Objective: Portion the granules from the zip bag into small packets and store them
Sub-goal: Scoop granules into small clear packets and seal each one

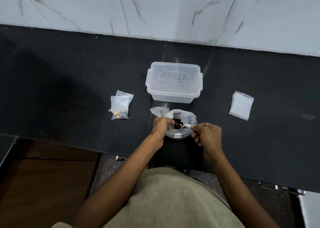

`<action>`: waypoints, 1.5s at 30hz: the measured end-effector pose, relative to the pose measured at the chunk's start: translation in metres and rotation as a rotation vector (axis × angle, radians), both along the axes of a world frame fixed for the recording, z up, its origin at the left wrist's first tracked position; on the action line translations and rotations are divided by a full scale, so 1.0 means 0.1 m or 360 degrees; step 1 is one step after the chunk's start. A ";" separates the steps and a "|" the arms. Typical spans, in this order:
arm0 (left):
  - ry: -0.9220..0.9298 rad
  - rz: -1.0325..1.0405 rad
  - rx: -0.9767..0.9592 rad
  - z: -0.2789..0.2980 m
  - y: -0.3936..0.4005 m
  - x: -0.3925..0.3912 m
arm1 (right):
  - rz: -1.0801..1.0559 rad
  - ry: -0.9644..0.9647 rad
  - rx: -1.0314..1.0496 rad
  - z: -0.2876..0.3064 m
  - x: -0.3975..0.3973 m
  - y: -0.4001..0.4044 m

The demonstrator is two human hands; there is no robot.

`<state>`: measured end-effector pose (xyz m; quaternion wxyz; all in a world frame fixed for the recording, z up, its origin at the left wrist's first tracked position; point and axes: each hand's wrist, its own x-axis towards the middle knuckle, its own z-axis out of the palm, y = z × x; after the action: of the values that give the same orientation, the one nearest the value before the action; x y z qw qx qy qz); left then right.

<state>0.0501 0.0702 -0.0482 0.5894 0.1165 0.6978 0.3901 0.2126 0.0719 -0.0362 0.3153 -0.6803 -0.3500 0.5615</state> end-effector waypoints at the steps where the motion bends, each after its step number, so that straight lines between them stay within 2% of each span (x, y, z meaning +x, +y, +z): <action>1: 0.0005 -0.0002 0.0016 0.02 -0.01 0.00 | 0.0013 0.0011 0.0004 0.00 0.00 0.00; 4: 0.0039 0.0012 0.0090 0.07 -0.02 0.00 | 0.0080 0.0046 0.0032 0.03 0.03 0.00; 9: 0.0289 -0.0018 0.0188 0.11 -0.03 -0.03 | 0.0183 0.0092 0.0046 0.08 0.11 0.03; 13: 0.0645 -0.0149 0.0166 -0.07 -0.04 -0.06 | 0.0175 0.0140 0.0068 0.12 0.12 0.03; 16: 0.0842 -0.0246 0.0204 0.03 -0.07 -0.02 | 0.0152 0.0177 0.0140 0.15 0.11 0.03; 22: 0.1139 -0.0222 0.0488 0.02 -0.13 -0.05 | 0.0098 0.0233 0.0215 0.25 0.05 0.03; 30: 0.1452 -0.0118 0.0837 -0.06 -0.18 -0.10 | 0.0079 0.0461 0.0209 0.60 -0.03 0.02; 34: 0.1646 -0.0162 0.0907 0.00 -0.18 -0.07 | 0.0131 0.0543 0.0280 0.79 -0.17 -0.02; 40: 0.1827 -0.0157 0.0900 0.08 -0.17 -0.06 | 0.0124 0.0515 0.0323 0.90 -0.32 -0.10; 45: 0.1663 -0.0017 0.0928 0.13 -0.18 -0.08 | 0.0084 0.0423 0.0342 0.90 -0.35 -0.14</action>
<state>0.0422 0.0522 -0.0355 0.1137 0.4533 0.7588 0.4537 0.1781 0.0582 0.0538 0.4148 -0.5530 -0.3809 0.6140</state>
